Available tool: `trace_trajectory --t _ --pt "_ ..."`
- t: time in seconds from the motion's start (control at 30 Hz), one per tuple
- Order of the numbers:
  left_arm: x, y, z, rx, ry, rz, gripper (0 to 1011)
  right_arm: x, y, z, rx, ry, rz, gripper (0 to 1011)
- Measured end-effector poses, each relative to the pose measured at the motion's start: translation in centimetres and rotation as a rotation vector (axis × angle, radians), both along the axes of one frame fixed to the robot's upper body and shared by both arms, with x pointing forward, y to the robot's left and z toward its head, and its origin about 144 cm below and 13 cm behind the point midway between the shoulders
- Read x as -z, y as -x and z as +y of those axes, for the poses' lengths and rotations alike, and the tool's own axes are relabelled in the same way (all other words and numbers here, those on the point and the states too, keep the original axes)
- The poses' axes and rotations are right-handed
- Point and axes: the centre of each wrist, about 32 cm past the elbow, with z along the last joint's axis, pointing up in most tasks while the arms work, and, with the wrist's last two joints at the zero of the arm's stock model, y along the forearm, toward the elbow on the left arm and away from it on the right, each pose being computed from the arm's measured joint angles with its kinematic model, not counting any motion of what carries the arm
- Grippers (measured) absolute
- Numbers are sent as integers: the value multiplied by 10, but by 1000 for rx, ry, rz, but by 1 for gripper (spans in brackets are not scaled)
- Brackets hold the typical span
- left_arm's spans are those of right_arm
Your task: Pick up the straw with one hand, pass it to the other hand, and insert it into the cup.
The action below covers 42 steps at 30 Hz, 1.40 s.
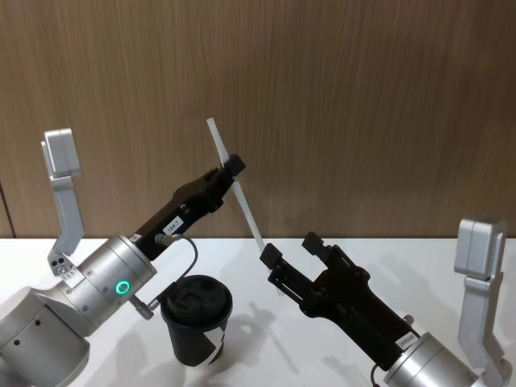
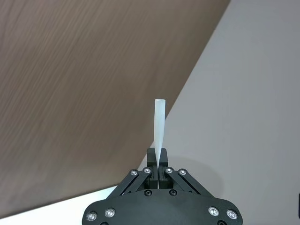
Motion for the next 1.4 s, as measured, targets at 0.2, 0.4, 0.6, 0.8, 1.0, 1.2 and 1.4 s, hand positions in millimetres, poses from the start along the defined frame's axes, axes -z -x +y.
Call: trace_trajectory --t 0.2,0.4,0.6,0.8,1.0,1.2,1.4 --pt "-8 2 4 -18 -53 -70 11 0 0 0 0 0 0 998" --pt "-18 6 11 -42 -122 -154 11 0 0 0 0 0 0 1001" --pt "-29 10 20 -84 -207 -240 10 0 0 0 0 0 0 1001" --pt "-37 17 30 -143 -298 -315 10 0 0 0 0 0 0 1001" --pt "-41 20 37 -197 -374 -365 10 0 0 0 0 0 0 1001" --pt "-42 21 43 -244 -441 -401 10 0 0 0 0 0 0 1001" --pt "-41 20 44 -269 -486 -420 11 0 0 0 0 0 0 1001"
